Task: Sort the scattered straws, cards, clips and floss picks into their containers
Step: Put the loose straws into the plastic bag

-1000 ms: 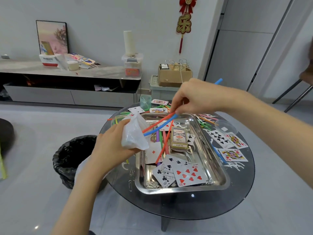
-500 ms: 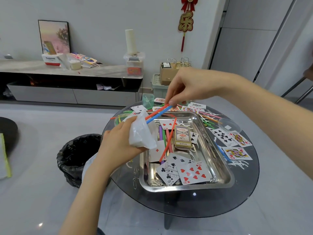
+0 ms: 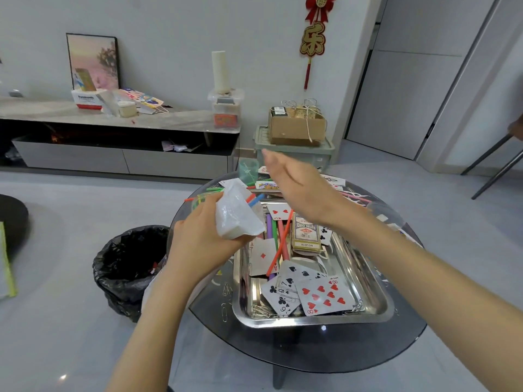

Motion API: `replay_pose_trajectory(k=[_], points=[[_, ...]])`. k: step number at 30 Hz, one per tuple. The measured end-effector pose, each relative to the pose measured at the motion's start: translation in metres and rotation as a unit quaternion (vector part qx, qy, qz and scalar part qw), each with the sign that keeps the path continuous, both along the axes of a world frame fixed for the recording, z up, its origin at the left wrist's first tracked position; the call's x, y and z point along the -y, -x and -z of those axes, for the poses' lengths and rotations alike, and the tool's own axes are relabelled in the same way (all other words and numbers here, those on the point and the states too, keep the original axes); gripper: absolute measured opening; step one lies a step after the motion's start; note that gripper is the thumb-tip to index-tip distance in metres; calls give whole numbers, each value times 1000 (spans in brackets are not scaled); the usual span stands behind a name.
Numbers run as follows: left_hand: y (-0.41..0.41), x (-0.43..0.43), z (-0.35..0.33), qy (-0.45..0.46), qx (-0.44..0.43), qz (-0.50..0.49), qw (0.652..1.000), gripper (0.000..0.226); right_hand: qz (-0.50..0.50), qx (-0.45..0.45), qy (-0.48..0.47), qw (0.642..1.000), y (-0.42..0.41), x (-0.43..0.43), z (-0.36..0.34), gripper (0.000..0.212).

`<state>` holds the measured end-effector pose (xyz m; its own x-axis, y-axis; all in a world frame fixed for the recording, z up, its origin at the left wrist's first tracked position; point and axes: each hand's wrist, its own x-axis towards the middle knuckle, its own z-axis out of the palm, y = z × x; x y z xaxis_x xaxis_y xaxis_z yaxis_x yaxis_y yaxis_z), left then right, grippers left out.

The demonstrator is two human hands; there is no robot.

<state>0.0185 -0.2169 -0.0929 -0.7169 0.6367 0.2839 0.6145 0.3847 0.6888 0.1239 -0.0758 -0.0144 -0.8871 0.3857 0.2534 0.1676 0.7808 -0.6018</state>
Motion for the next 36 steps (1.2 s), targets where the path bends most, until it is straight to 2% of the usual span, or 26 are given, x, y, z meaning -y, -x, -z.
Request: replay_pose_trajectory(k=[2,4,5,7,9,11,13,15,17,19,23,25,29,32,34,36], points=[[-3,-1,0,-1,0,1,1000,69,-84,46,104,990,0,20,20,62],[-4,-1,0,-4,8,3,1000,71,-123,56,129,982,5,29,34,74],[-4,-1,-1,-5,16,3,1000,72,-124,46,143,981,8,29,35,78],[-2,0,0,-12,33,0,999,72,-93,-15,170,981,10,20,32,73],[-1,2,1,-15,38,2,999,73,-27,-47,132,990,8,-5,32,61],[1,5,1,2,34,10,999,79,61,43,32,997,1,-39,43,47],[3,6,2,23,26,16,999,86,131,156,-24,979,-5,-65,61,33],[3,7,2,41,18,24,999,93,157,197,-5,968,-6,-74,85,29],[3,6,1,49,16,33,998,97,170,189,7,967,0,-74,104,39],[2,5,1,54,16,43,997,101,171,166,-29,971,14,-70,120,48],[2,4,0,58,33,47,997,113,190,197,-112,955,41,-63,135,26],[1,4,1,41,50,53,996,111,208,219,-117,946,47,-62,139,21],[5,4,3,21,77,66,995,104,235,223,-52,945,47,-66,133,23],[7,5,6,6,97,68,993,89,228,181,46,956,34,-65,113,24],[8,4,8,6,101,69,992,82,200,79,181,960,23,-61,90,27],[8,4,10,10,102,67,993,78,164,-55,301,938,12,-56,60,25]])
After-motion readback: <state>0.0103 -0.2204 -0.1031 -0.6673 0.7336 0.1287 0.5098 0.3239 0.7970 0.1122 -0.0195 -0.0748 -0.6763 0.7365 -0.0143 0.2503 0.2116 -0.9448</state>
